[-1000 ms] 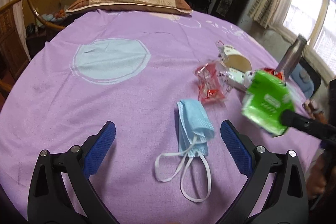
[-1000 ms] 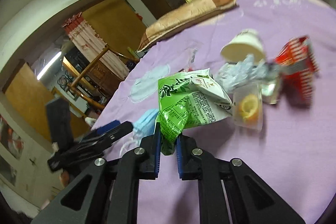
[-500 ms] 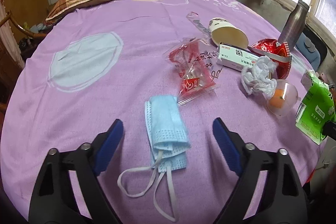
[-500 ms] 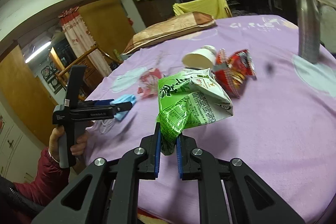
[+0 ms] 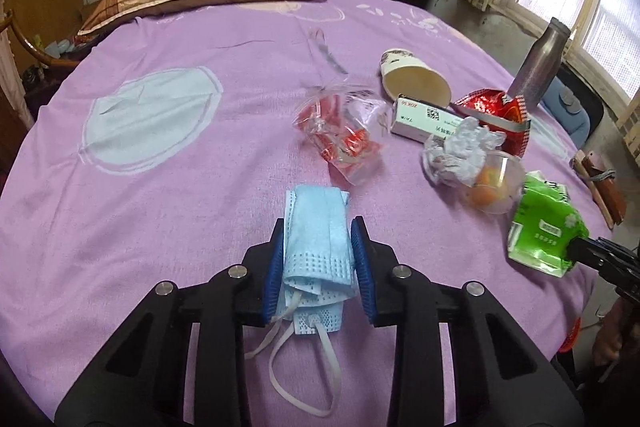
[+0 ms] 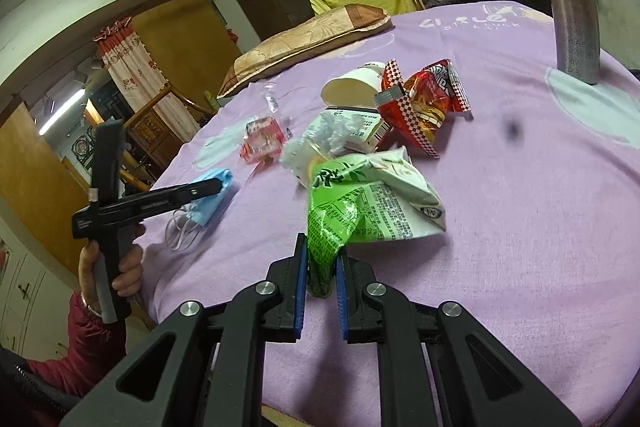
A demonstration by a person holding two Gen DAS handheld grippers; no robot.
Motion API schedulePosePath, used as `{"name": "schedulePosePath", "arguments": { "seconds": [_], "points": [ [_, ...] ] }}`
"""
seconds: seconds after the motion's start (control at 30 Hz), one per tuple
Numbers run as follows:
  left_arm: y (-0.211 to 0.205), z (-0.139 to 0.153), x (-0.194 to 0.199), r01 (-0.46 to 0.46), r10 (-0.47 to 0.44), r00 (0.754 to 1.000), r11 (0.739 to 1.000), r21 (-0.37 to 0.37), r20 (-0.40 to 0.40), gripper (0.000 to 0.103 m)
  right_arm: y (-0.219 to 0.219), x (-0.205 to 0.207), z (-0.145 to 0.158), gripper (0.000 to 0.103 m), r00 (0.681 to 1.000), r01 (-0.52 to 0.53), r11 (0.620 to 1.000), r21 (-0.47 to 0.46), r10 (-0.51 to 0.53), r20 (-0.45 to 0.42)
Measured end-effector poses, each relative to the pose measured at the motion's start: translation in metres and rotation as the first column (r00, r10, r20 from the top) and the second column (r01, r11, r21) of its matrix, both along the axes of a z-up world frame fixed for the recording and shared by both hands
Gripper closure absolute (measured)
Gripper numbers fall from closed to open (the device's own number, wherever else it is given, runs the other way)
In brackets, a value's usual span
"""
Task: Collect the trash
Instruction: 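Grasp the blue face mask with the left gripper while the right holds the snack bag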
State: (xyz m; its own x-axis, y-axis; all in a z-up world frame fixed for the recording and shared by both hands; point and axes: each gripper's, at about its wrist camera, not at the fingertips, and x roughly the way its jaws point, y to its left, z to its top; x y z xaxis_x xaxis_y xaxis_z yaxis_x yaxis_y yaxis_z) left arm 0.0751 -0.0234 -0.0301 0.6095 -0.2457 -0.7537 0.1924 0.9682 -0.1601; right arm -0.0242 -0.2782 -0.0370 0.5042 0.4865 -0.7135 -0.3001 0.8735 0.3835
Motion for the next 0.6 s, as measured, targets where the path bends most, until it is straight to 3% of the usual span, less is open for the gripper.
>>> {"name": "schedulePosePath", "arguments": {
  "seconds": [0.17, 0.27, 0.37, 0.4, 0.5, 0.6],
  "points": [
    [-0.002, 0.011, -0.013, 0.015, -0.015, 0.999, 1.000, -0.012, 0.037, 0.070, -0.002, 0.003, -0.003, 0.085, 1.000, 0.018, 0.999, 0.029, -0.017, -0.020],
    [-0.005, 0.009, -0.012, 0.019, -0.019, 0.999, 1.000, -0.013, 0.035, 0.070, -0.003, 0.009, -0.009, 0.071, 0.999, 0.030, 0.998, 0.049, -0.028, -0.041],
    [-0.006, 0.002, -0.007, 0.022, -0.022, 1.000, 1.000, -0.017, 0.014, 0.070, -0.001, 0.016, -0.014, 0.071, 0.997, 0.042, 0.996, 0.075, -0.037, -0.062],
    [-0.007, 0.001, -0.005, 0.022, -0.021, 1.000, 1.000, -0.018, 0.007, 0.070, -0.001, 0.018, -0.015, 0.071, 0.997, 0.044, 0.995, 0.085, -0.039, -0.068],
    [-0.007, -0.002, -0.002, 0.012, -0.012, 1.000, 1.000, -0.010, 0.002, 0.069, 0.001, 0.021, -0.017, 0.090, 0.997, 0.043, 0.993, 0.107, -0.036, -0.071],
    [-0.010, -0.006, 0.002, 0.011, -0.011, 1.000, 1.000, -0.001, -0.015, 0.065, 0.003, 0.019, -0.014, 0.090, 0.998, 0.040, 0.994, 0.099, -0.036, -0.048]
  ]
}}
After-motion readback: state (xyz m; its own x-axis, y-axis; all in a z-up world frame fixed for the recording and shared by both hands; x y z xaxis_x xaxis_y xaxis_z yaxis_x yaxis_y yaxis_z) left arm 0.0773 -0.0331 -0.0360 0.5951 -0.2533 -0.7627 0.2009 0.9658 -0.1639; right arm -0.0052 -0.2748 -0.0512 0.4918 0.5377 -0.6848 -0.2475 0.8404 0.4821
